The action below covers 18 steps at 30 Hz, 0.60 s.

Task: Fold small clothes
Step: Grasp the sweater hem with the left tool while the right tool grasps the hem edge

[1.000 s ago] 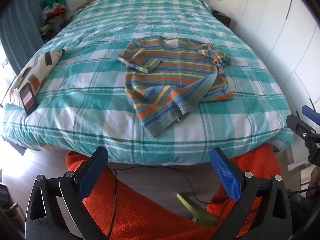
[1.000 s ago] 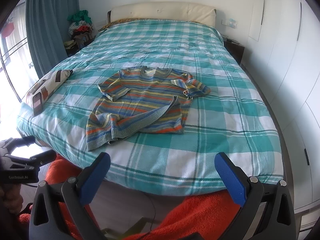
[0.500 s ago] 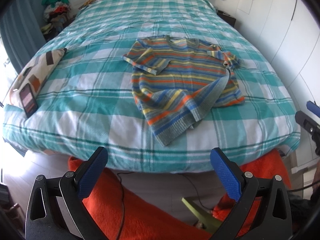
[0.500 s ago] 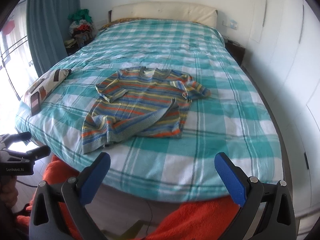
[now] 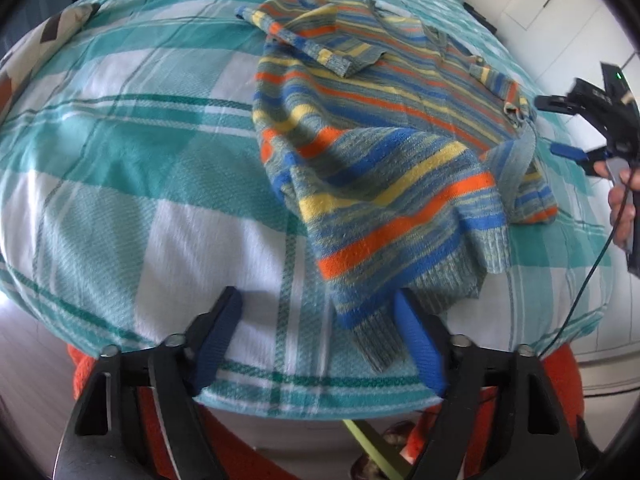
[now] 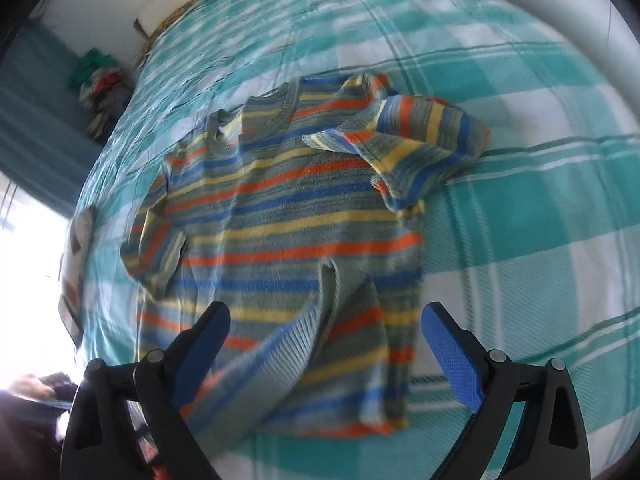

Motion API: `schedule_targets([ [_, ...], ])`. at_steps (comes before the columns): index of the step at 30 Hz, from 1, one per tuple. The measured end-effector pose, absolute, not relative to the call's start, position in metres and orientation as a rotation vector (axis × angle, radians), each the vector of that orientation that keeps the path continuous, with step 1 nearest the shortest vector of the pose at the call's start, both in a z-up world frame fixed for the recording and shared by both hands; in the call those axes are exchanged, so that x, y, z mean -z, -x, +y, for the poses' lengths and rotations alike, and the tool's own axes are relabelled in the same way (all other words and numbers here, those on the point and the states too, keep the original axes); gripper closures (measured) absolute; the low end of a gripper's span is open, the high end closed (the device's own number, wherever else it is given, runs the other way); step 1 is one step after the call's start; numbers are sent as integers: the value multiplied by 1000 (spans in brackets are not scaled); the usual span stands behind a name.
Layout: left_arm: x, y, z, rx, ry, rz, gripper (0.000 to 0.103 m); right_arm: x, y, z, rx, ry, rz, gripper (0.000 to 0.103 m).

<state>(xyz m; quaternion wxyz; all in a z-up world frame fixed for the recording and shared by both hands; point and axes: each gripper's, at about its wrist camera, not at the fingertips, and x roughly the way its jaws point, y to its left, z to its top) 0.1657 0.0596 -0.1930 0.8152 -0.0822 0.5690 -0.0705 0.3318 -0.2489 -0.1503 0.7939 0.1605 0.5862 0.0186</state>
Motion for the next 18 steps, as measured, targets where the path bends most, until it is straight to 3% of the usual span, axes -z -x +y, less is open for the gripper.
schedule_targets([
  [1, 194, -169, 57, 149, 163, 1216, 46, 157, -336, -244, -43, -323, 1281, 37],
  [2, 195, -171, 57, 149, 161, 1216, 64, 162, -337, -240, -44, -298, 1303, 74],
  [3, 195, -173, 58, 157, 169, 1218, 88, 165, -337, -238, -35, -273, 1313, 91],
  [4, 196, -175, 59, 176, 191, 1228, 99, 164, -335, -237, -23, -249, 1308, 100],
  [14, 139, -150, 101, 317, 216, 1183, 102, 62, -202, -247, -196, -270, 1080, 101],
  [18, 130, -140, 112, 349, 105, 1207, 103, 74, -132, -252, -161, -352, 1114, 101],
])
